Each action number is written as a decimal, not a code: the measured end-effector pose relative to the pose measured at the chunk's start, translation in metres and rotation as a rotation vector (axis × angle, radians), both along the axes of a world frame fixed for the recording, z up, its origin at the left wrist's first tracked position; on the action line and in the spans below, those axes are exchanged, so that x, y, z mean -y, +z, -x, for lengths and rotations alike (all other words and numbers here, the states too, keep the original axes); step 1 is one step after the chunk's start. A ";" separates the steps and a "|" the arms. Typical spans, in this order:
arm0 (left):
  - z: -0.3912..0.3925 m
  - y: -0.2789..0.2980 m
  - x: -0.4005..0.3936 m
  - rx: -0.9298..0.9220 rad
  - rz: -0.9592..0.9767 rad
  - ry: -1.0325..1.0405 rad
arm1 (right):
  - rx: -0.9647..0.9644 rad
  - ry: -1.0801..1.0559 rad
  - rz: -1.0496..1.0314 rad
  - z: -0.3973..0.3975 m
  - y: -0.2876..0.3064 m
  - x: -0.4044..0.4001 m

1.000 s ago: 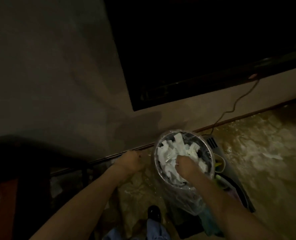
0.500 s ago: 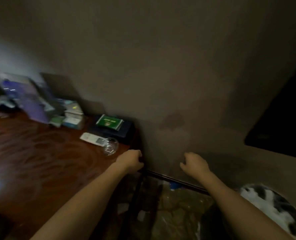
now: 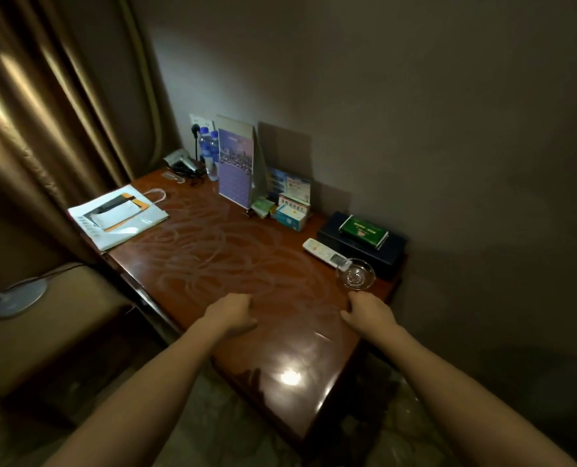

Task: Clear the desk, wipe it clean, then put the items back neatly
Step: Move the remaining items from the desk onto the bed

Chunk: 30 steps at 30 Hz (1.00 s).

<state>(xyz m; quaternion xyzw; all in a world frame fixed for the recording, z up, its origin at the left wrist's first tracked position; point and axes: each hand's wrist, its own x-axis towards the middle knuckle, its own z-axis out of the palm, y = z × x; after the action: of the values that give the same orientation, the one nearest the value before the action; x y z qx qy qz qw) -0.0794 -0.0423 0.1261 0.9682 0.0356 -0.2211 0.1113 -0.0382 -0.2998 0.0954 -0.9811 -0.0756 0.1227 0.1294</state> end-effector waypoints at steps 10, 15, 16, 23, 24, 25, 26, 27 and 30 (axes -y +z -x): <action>-0.088 -0.018 0.006 0.048 0.008 -0.103 | -0.027 -0.222 -0.137 -0.069 -0.011 0.005; -0.170 -0.015 0.020 0.069 -0.017 -0.143 | -0.098 -0.380 -0.257 -0.101 -0.025 0.015; -0.183 -0.016 0.026 0.065 -0.015 -0.157 | -0.107 -0.404 -0.243 -0.107 -0.027 0.018; -0.255 -0.055 0.072 0.028 -0.066 -0.424 | -0.200 -0.621 -0.270 -0.150 -0.054 0.029; -0.266 -0.062 0.076 0.030 -0.059 -0.459 | -0.226 -0.654 -0.290 -0.158 -0.061 0.029; -0.278 -0.071 0.078 0.032 -0.051 -0.493 | -0.250 -0.691 -0.312 -0.165 -0.067 0.028; -0.290 -0.079 0.078 0.035 -0.040 -0.521 | -0.273 -0.735 -0.332 -0.171 -0.075 0.027; -0.300 -0.088 0.078 0.039 -0.028 -0.546 | -0.287 -0.784 -0.347 -0.176 -0.081 0.025; -0.327 -0.111 0.075 0.057 0.000 -0.620 | -0.288 -0.934 -0.365 -0.184 -0.101 0.017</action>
<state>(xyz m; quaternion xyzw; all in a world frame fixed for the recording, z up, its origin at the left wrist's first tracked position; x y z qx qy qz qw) 0.2472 -0.1170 0.0154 0.9388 -0.2644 -0.2174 0.0394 0.1453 -0.3171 -0.0057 -0.8449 0.3683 0.1703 0.3486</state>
